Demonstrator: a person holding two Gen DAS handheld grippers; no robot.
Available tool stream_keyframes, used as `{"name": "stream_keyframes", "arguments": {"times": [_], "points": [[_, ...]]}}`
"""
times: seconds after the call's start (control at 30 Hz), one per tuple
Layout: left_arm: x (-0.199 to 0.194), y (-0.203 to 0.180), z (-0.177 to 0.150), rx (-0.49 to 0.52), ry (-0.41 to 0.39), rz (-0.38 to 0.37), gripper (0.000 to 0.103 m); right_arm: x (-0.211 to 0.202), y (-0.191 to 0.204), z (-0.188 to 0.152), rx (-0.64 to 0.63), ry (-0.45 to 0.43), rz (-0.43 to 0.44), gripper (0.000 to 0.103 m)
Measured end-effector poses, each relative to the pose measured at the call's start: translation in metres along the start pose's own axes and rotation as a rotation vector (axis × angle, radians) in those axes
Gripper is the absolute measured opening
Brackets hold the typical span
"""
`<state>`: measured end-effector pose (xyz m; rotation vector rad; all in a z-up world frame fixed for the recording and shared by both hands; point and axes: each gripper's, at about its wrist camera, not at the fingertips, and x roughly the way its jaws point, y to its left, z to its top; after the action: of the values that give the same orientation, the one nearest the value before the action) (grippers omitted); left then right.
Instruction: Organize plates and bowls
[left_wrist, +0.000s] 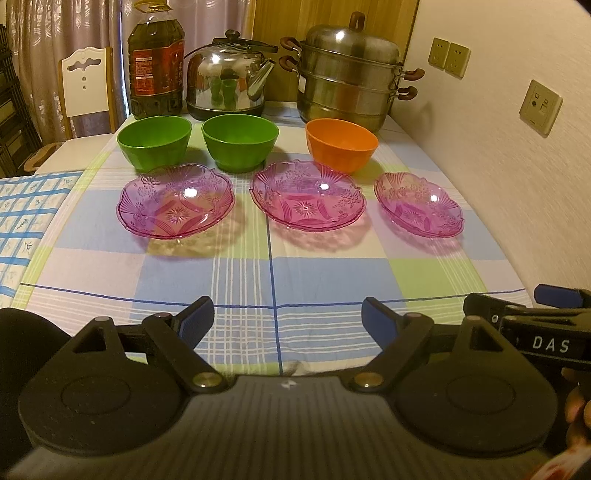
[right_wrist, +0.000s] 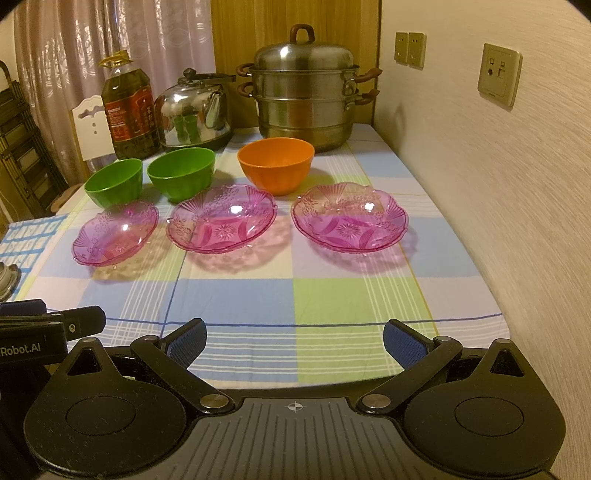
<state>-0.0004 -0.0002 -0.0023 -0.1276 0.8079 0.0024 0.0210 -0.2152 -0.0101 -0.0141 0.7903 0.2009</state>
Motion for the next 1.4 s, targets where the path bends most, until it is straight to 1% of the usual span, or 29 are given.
{"name": "stream_keyframes", "arguments": {"times": [0.63, 0.83, 0.9, 0.93, 1.0, 1.2, 1.33, 1.4], "points": [[0.000, 0.000, 0.000, -0.001, -0.002, 0.002, 0.086, 0.001, 0.000, 0.000, 0.000, 0.000, 0.000, 0.102], [0.001, 0.004, 0.002, -0.010, 0.000, -0.010, 0.086, 0.002, 0.001, 0.001, 0.002, 0.001, 0.005, 0.102], [0.002, 0.011, 0.005, -0.032, 0.001, -0.026, 0.085, 0.004, 0.003, 0.003, -0.002, 0.000, 0.013, 0.102], [0.002, 0.014, 0.006, -0.042, 0.000, -0.029, 0.083, 0.006, 0.004, 0.004, -0.004, -0.001, 0.019, 0.102], [0.004, 0.023, 0.009, -0.059, -0.001, -0.029, 0.082, 0.009, 0.007, 0.007, -0.004, -0.003, 0.033, 0.102], [0.014, 0.065, 0.025, -0.114, -0.005, 0.019, 0.082, 0.029, 0.025, 0.024, 0.011, 0.011, 0.119, 0.102], [0.024, 0.101, 0.043, -0.148, -0.025, 0.056, 0.082, 0.044, 0.047, 0.041, 0.004, -0.004, 0.199, 0.101], [0.031, 0.119, 0.052, -0.165, -0.034, 0.070, 0.082, 0.052, 0.059, 0.050, 0.001, -0.019, 0.254, 0.093]]}}
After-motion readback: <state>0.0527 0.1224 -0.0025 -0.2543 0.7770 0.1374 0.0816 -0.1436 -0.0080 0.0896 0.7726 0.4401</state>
